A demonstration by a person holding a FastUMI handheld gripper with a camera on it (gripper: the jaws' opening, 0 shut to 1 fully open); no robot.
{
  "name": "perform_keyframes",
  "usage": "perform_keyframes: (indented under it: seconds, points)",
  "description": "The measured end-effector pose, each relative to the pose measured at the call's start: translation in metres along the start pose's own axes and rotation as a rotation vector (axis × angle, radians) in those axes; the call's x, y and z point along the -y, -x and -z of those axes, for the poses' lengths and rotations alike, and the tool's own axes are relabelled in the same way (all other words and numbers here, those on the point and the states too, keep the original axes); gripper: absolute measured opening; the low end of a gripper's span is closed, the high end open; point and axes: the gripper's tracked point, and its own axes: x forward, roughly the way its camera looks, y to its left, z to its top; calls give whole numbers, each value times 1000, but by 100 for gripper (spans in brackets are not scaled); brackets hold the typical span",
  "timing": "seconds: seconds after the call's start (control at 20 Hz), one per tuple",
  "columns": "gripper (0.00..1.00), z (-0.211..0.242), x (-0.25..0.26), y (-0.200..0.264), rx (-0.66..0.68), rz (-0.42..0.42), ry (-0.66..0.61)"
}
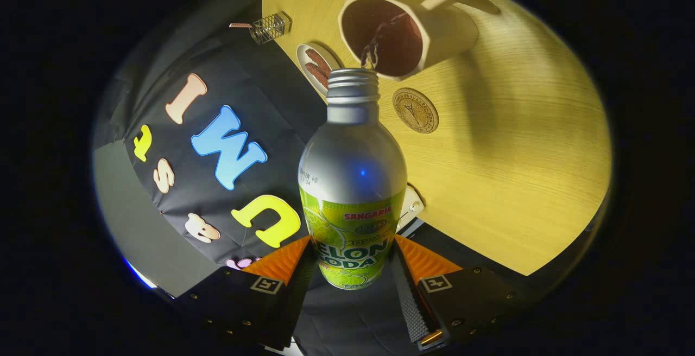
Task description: Take the bottle from table, then pour the juice into the cup, finally place the bottle on the coaster
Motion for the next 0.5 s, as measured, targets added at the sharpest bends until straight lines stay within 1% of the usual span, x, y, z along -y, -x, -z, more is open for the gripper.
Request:
perform_keyframes:
  seconds: [0.5]
  points:
    - [77,5,-9,-2,0,-2,-38]
